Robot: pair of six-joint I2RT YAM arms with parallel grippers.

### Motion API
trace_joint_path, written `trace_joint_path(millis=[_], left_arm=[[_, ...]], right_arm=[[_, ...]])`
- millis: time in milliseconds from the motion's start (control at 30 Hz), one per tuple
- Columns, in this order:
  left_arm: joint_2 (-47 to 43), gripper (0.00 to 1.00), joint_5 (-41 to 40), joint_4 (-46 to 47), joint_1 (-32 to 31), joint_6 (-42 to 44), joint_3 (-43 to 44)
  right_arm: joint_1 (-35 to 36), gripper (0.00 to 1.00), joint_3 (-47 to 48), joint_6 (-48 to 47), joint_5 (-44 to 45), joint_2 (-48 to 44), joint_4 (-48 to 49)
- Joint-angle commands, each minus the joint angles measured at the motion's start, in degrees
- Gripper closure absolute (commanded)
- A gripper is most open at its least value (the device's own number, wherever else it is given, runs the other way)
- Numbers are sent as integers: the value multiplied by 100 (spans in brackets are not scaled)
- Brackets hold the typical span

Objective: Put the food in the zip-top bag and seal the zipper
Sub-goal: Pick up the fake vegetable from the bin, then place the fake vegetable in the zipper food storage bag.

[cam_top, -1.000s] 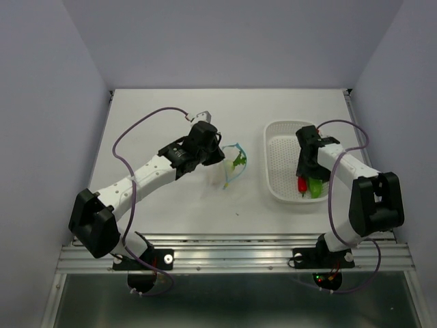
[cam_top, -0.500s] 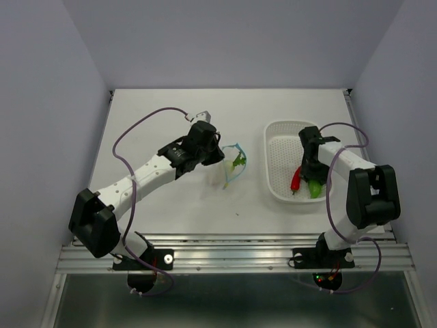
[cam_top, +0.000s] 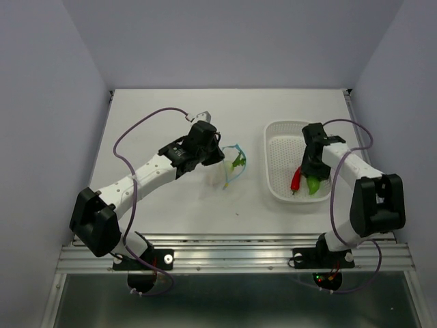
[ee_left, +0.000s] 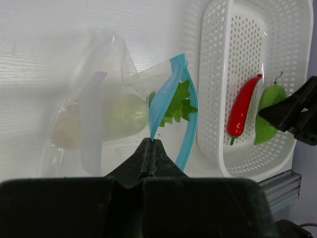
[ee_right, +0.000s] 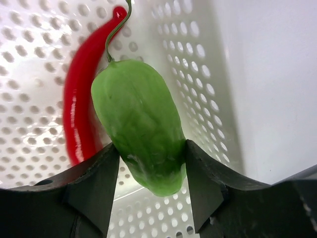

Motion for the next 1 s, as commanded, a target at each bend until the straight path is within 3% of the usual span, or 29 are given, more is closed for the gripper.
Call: trace_joint_path(millis=[0, 167, 333, 367, 500, 633, 767, 967], left_arm=[[-37, 100, 36, 210, 27, 41, 7], [16, 100, 115, 218, 27, 32, 104], [33, 100, 141, 218, 27, -38, 174], [33, 100, 141, 227, 27, -55, 192], [-11, 100, 150, 236, 27, -99, 227], [-55, 100, 133, 210, 36, -196, 245], [-72, 100, 62, 175, 36, -301, 262], [-116, 100, -78, 113, 71, -451, 341]], right_arm=[[-28, 76, 491, -16, 140, -726, -51], [-28, 81, 711, -551, -333, -1710, 123], [-28, 82, 237, -887, -1887, -2879, 1405], [-28, 82, 132, -791, -2534, -3038, 1616], [138, 83, -457, -246, -3629, -3566, 3300], [779, 83, -783, 150, -3394, -3567, 4253], [1965, 83, -879, 159, -2508, -3190, 5053], [2924, 84, -1046, 713, -1410, -2460, 6282]])
